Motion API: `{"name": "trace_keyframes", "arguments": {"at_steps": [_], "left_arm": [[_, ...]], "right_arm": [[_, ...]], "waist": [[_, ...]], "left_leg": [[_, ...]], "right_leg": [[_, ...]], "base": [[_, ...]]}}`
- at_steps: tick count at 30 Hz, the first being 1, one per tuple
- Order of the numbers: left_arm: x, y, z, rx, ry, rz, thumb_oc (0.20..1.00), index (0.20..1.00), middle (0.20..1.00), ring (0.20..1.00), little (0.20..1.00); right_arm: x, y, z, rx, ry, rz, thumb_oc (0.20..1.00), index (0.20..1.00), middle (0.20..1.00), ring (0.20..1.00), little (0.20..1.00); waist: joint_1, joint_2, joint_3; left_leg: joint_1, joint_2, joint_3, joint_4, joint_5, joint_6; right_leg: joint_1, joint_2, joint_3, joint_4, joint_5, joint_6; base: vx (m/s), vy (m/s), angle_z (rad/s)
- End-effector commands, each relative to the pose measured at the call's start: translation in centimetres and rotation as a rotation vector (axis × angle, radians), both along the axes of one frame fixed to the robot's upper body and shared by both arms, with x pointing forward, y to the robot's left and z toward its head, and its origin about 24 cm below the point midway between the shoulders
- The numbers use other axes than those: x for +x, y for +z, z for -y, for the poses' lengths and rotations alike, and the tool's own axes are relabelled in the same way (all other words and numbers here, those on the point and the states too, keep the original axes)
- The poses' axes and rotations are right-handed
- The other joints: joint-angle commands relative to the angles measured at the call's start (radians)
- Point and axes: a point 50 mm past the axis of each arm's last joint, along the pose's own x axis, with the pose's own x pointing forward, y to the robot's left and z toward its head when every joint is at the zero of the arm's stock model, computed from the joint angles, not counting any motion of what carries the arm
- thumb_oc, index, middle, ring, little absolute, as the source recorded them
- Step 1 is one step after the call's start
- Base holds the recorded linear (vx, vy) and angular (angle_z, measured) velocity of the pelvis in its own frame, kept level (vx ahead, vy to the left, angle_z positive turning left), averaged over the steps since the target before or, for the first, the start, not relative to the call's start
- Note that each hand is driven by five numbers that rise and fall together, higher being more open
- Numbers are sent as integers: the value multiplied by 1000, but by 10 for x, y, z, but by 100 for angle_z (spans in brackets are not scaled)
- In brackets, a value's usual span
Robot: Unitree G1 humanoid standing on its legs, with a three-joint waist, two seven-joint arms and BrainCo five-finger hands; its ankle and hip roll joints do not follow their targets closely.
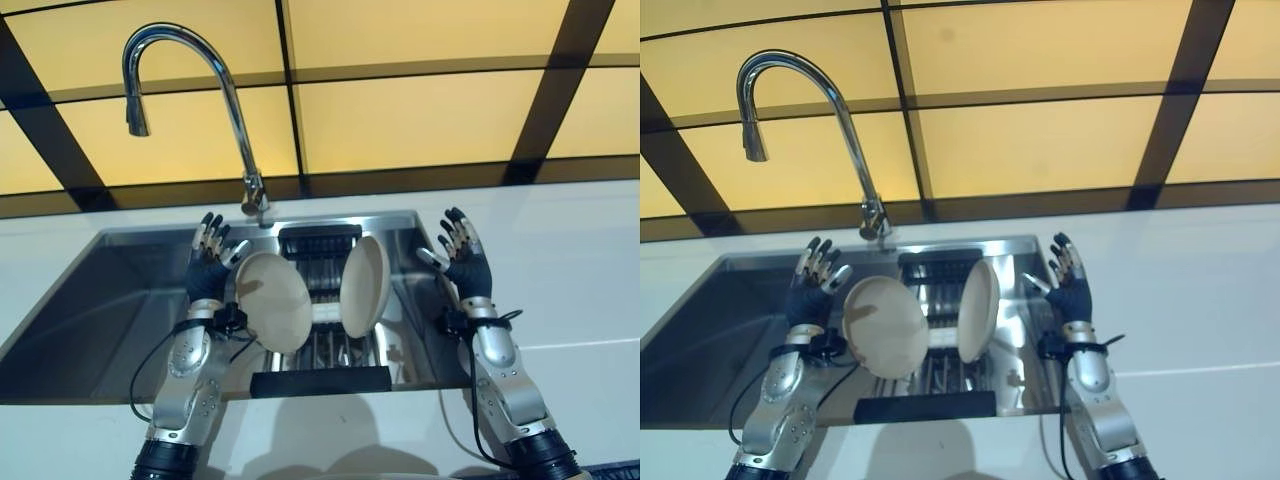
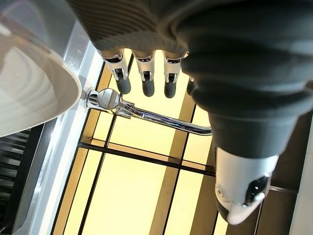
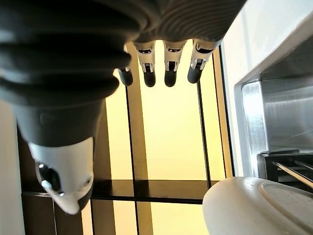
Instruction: Pick up plates and place into dishwasher.
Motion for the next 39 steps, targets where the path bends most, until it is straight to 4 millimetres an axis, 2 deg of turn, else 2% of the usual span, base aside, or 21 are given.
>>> {"name": "trace_keyframes", "arguments": {"at_steps": [1, 18, 29, 36, 39], "left_arm": [[3, 9, -10, 5, 15, 62, 1000, 1000, 1000, 1000, 1000], [4, 16, -11, 77, 5, 100, 1000, 1000, 1000, 1000, 1000], [2, 12, -21, 138, 45, 67, 1000, 1000, 1000, 1000, 1000], [1, 21, -26, 332, 71, 108, 1000, 1000, 1000, 1000, 1000], [3, 21, -30, 333, 100, 89, 1000, 1000, 1000, 1000, 1000]], "right_arm": [[1, 23, 2, 21, 6, 122, 1000, 1000, 1000, 1000, 1000], [2, 22, 2, 21, 7, 109, 1000, 1000, 1000, 1000, 1000], [-2, 15, 6, 23, 6, 66, 1000, 1000, 1000, 1000, 1000], [-3, 11, 8, 20, 18, 40, 1000, 1000, 1000, 1000, 1000], [-3, 9, 10, 15, 19, 24, 1000, 1000, 1000, 1000, 1000]], "waist": [[12, -32, -24], [10, -28, -23], [0, -25, -23], [-8, -22, -19], [-11, -19, -16]], "left_leg": [[42, 69, 66, 62, -160, -39], [41, 71, 67, 64, -158, -42], [45, 71, 76, 52, -149, -44], [42, 71, 85, 45, -142, -43], [43, 69, 85, 35, -138, -42]], "right_leg": [[-49, -67, -48, -67, 68, 89], [-49, -66, -46, -68, 68, 88], [-49, -64, -41, -81, 76, 90], [-55, -63, -35, -85, 78, 92], [-57, -63, -34, -88, 81, 94]], "base": [[0, 0, 0], [0, 0, 0], [41, 9, 0], [54, 22, -2], [72, 34, -1]]}}
